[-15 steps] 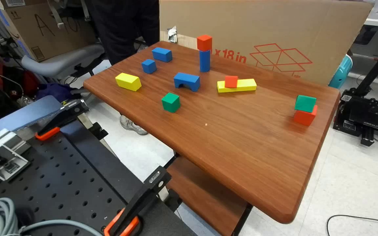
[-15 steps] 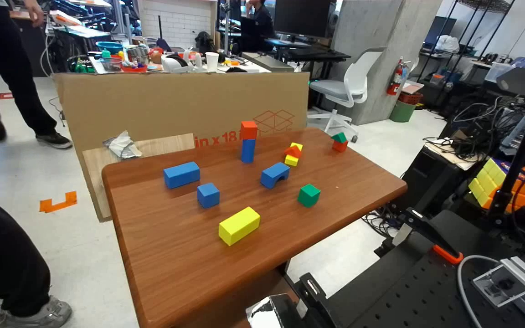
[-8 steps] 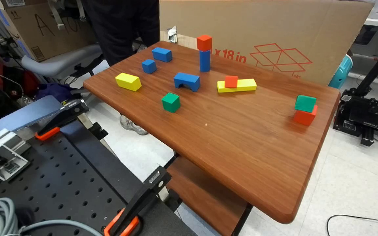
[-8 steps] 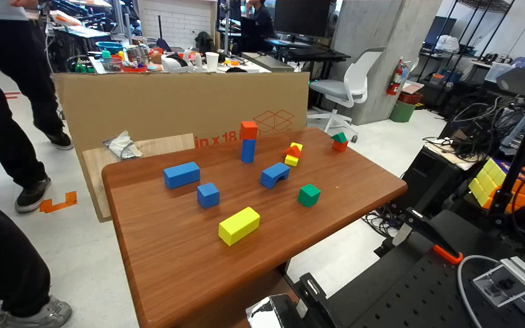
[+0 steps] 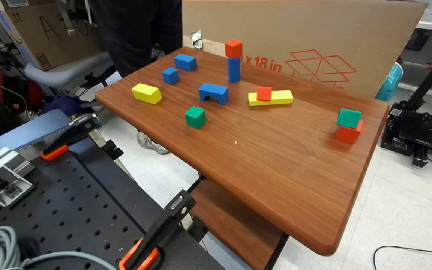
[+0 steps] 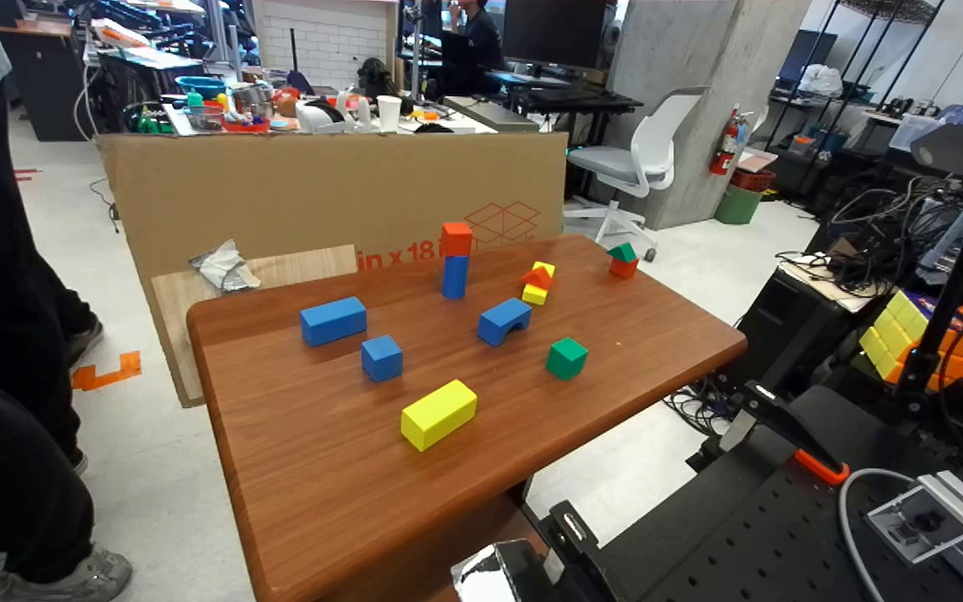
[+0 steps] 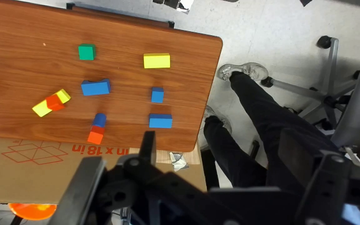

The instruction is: Move the orange cube from the top of the cylindrical block to the top of the block directly in front of it

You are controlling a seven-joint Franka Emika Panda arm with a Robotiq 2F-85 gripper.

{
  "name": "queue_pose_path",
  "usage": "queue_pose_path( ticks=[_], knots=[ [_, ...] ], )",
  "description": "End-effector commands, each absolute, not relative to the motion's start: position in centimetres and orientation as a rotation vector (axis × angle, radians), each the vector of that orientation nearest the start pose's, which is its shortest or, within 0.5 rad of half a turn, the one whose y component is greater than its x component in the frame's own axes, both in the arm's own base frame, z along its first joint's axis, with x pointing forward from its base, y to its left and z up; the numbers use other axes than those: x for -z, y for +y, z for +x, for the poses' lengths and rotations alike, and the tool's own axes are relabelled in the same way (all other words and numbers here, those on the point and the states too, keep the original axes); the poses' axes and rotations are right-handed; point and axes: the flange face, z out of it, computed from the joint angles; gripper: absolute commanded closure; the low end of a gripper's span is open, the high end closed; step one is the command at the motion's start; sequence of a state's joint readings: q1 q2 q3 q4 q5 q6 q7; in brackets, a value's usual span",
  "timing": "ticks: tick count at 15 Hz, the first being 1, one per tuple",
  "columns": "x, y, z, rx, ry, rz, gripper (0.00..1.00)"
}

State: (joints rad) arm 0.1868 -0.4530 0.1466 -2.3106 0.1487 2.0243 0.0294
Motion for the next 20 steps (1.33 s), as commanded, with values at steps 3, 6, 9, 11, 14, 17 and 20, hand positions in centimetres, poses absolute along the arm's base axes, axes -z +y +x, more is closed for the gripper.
queue_pose_path(
  ticks=[3,6,9,11,14,17,20],
  knots=[
    [-52.0,16.3,43.1,0.237,-0.328,-3.01,0.0],
    [-50.5,16.0,45.6,0.229,-0.297,-3.018,0.0],
    [-48.7,15.3,48.8,0.22,-0.242,-3.012,0.0],
    [-47.5,14.7,50.9,0.24,-0.22,-3.004,0.0],
    [-45.8,13.9,53.8,0.289,-0.148,-3.006,0.0],
    [-43.9,13.0,56.2,0.291,-0.078,-3.027,0.0],
    [-42.0,12.2,58.1,0.264,0.0,-3.074,0.0]
  ],
)
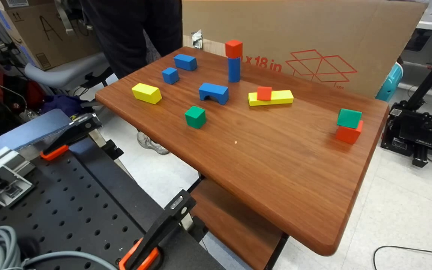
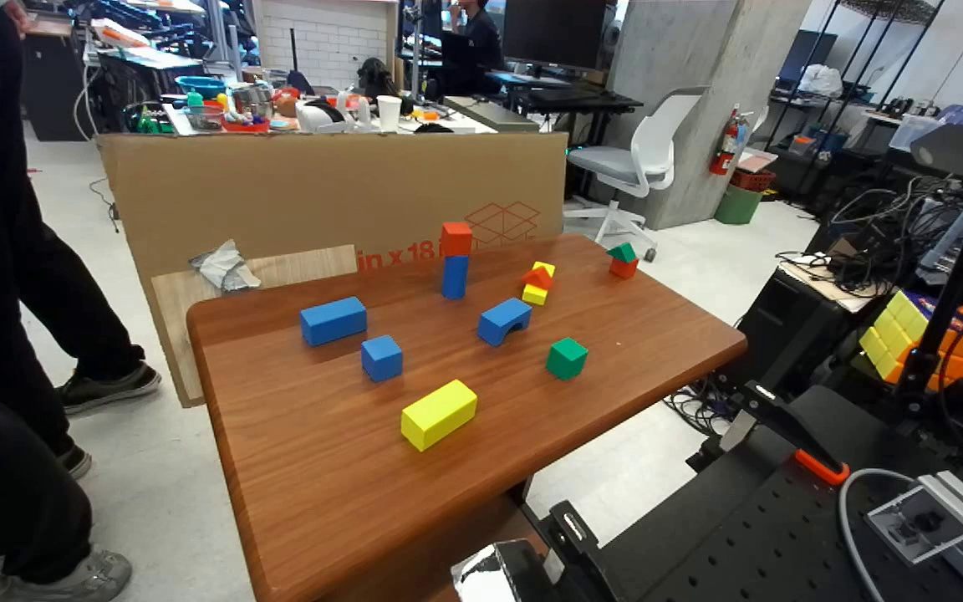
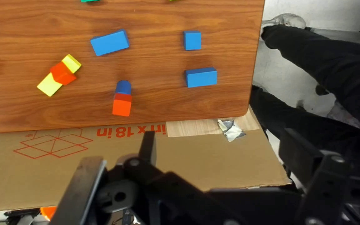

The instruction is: Move the orange cube from the top of the cylindrical block to the top of the block directly in front of it

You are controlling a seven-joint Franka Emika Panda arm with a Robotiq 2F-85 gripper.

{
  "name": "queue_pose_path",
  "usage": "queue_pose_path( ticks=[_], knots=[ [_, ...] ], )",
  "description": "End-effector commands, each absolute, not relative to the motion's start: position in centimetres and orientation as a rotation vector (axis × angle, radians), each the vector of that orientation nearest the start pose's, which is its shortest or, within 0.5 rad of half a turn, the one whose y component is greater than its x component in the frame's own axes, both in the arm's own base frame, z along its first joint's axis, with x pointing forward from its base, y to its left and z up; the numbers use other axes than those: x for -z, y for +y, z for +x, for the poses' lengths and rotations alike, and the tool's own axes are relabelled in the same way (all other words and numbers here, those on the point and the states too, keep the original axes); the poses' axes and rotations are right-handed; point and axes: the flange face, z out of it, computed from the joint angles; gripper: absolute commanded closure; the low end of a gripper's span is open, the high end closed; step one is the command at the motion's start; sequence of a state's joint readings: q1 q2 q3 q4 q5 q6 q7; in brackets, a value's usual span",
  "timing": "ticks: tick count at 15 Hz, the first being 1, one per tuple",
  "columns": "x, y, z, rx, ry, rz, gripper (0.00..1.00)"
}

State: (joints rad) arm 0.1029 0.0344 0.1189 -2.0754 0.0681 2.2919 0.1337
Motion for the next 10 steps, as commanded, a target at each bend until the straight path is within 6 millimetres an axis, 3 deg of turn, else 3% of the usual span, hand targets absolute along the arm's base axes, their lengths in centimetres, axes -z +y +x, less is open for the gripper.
queue_pose_path(
  ticks=[1,10],
  knots=[
    [-41.4,12.1,58.7,0.254,0.028,-3.09,0.0],
    [-36.4,9.9,63.3,0.172,0.171,-3.132,0.0]
  ],
)
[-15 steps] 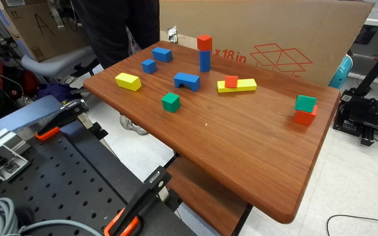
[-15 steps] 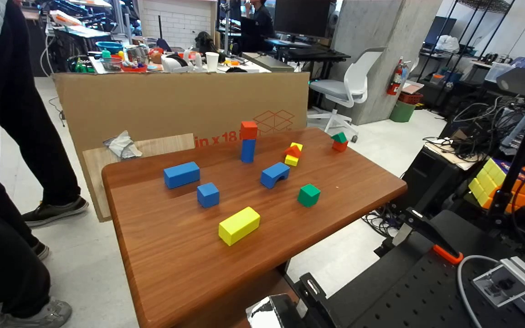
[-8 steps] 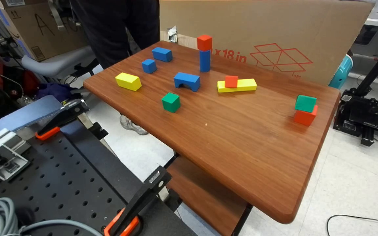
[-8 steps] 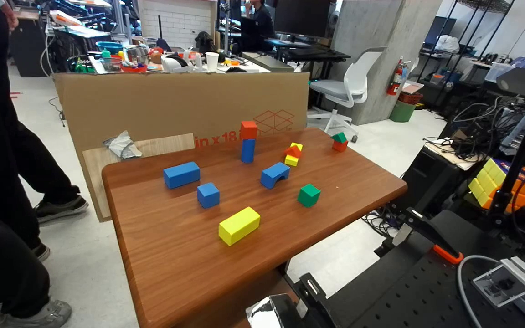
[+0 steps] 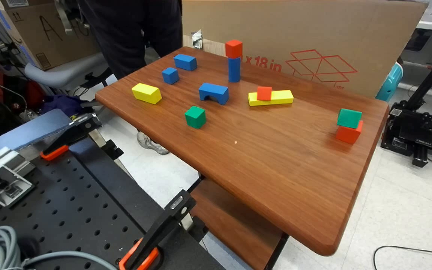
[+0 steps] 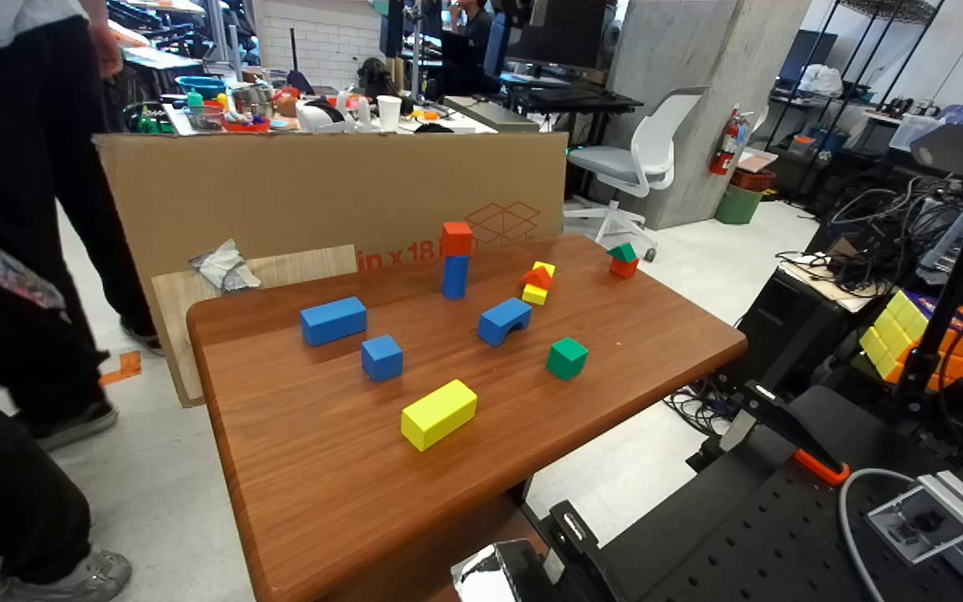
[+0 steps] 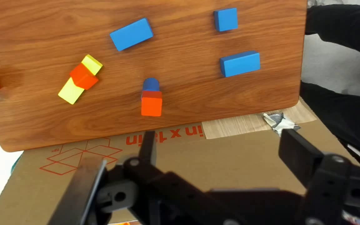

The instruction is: Move the orange cube from the top of the cylindrical block to the top of the block directly in front of it

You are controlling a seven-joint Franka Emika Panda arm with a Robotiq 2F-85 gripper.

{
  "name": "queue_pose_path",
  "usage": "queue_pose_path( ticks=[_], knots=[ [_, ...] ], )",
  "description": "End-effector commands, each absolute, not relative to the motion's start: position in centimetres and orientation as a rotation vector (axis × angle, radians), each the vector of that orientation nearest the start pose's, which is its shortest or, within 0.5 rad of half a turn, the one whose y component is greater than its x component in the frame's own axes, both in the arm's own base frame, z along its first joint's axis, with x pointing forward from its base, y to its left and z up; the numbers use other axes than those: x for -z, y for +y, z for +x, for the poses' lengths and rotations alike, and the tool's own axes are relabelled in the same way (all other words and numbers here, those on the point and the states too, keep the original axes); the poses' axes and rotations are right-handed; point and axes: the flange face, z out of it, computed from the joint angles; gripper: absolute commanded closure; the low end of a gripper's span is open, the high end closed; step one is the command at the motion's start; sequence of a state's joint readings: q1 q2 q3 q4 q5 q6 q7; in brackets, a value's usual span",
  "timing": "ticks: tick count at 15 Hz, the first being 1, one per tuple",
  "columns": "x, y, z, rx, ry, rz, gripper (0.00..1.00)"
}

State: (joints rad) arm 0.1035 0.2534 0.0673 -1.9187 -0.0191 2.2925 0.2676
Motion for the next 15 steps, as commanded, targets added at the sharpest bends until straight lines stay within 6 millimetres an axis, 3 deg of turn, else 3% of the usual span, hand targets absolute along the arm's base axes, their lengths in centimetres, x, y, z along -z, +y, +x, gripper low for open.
queue_pose_path(
  ticks=[1,15],
  knots=[
    [-35.9,9.7,63.7,0.157,0.176,-3.136,0.0],
    [-29.0,6.5,66.9,-0.029,0.28,-3.194,0.0]
  ],
)
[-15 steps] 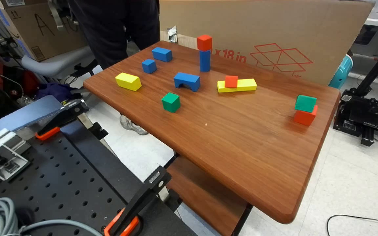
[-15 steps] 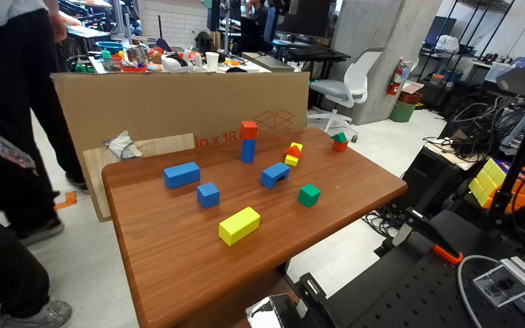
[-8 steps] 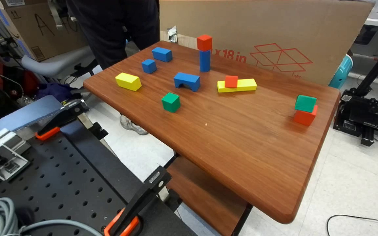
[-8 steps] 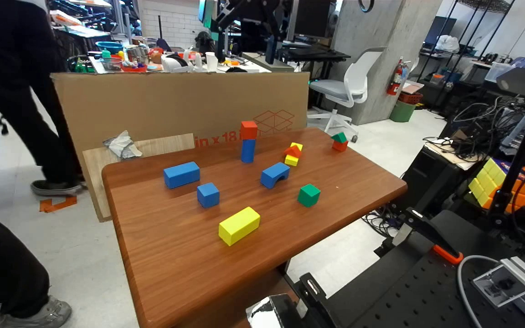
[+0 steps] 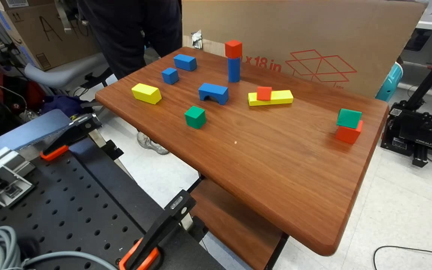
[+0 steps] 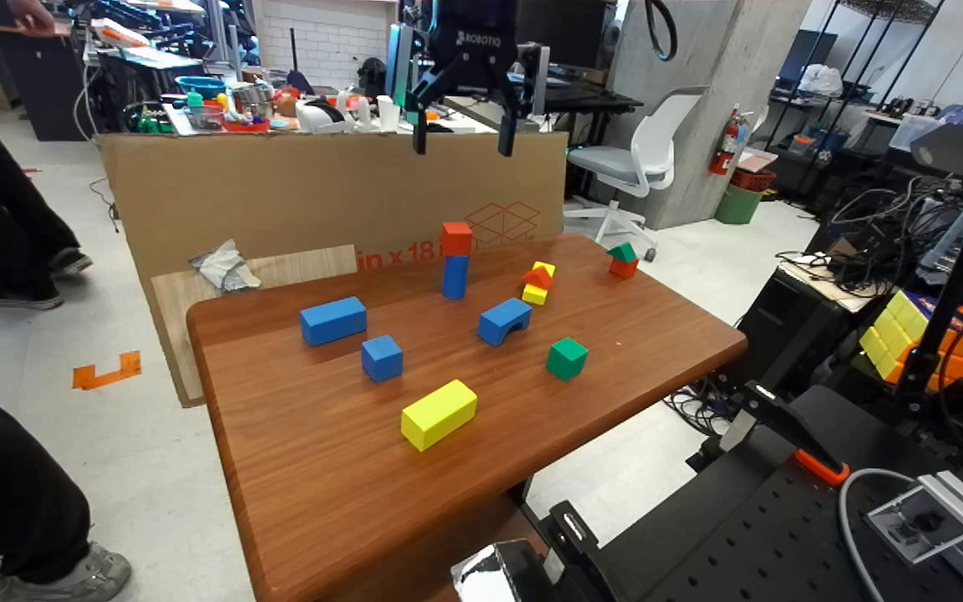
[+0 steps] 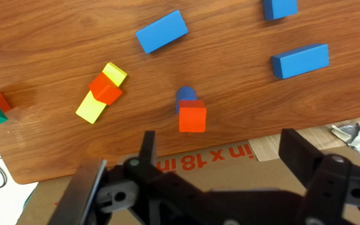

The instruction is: Move the orange cube from the top of the cylindrical block to the top of the block directly in front of it

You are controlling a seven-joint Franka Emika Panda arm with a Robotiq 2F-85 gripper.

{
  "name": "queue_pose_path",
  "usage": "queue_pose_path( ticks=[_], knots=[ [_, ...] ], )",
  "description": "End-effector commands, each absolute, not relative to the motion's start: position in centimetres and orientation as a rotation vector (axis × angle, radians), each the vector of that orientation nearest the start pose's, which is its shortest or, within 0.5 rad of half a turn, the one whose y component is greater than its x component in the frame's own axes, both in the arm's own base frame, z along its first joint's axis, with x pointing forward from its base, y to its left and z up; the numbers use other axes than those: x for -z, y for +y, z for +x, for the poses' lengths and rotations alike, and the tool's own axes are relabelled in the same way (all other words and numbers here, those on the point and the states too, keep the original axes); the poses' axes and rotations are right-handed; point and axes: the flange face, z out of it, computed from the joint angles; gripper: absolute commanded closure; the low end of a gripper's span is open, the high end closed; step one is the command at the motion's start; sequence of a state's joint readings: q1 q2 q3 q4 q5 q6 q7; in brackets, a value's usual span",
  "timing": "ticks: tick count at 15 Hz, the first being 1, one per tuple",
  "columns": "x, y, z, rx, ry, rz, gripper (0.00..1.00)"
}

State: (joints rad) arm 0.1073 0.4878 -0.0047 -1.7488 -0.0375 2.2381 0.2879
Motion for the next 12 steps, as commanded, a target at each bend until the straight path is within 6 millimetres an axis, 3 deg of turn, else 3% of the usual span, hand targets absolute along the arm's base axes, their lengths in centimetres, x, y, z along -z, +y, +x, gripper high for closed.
queue_pose_path(
  ticks=[1,12],
  knots=[
    [-28.6,6.5,67.0,-0.042,0.282,-3.195,0.0],
    [-24.0,6.6,69.1,-0.113,0.276,-3.21,0.0]
  ],
)
